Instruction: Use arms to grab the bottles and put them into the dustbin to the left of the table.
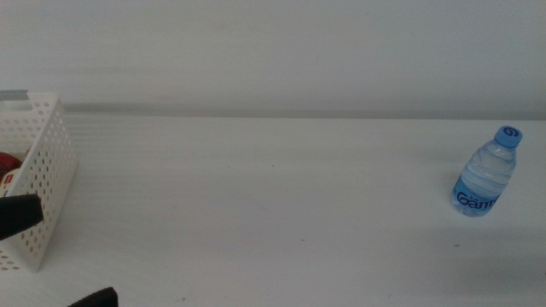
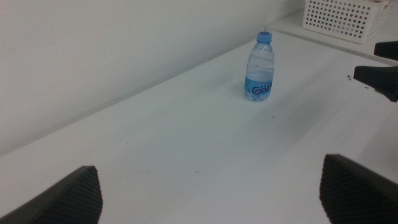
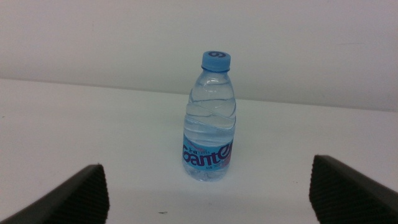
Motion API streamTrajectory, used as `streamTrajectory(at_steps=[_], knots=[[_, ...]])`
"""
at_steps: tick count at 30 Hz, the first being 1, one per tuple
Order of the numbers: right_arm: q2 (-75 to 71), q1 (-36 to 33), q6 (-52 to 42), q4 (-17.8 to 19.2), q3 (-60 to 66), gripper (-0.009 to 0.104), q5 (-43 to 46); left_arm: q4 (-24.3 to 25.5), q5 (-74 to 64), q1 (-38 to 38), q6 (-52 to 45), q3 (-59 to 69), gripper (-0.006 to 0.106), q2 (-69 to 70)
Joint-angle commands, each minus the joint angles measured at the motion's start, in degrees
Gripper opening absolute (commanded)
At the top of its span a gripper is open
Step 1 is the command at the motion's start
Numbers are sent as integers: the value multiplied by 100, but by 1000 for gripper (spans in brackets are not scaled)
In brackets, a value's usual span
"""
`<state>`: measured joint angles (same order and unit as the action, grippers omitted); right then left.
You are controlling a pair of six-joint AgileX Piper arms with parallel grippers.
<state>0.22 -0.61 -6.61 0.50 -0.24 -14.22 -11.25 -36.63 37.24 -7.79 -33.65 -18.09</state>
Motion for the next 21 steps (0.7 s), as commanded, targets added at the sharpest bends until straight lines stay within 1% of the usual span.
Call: streamTrajectory(at_steps=[1, 5, 8, 11, 12, 13, 14, 17, 21], knots=[[-233, 30, -44, 65, 244, 86, 39, -9, 114, 50, 20, 12, 94, 27], [-233, 30, -30, 36, 244, 86, 320, -9, 114, 50, 20, 12, 94, 27], [-233, 30, -30, -99, 244, 86, 493, -9, 114, 50, 20, 12, 94, 27], [-233, 30, -30, -98, 244, 86, 557, -9, 114, 50, 20, 12, 94, 27], [-233, 30, -16, -168, 244, 86, 663, -9, 114, 50, 20, 12, 94, 27], [-233, 30, 12, -342, 244, 86, 806, -9, 114, 50, 20, 12, 94, 27], [-233, 30, 13, -398, 244, 86, 923, -9, 114, 50, 20, 12, 94, 27], [-208, 30, -368, -101, 233, 86, 1307, -9, 114, 50, 20, 12, 94, 27], [301, 30, -17, -100, 218, 86, 1875, -9, 114, 50, 20, 12, 94, 27]])
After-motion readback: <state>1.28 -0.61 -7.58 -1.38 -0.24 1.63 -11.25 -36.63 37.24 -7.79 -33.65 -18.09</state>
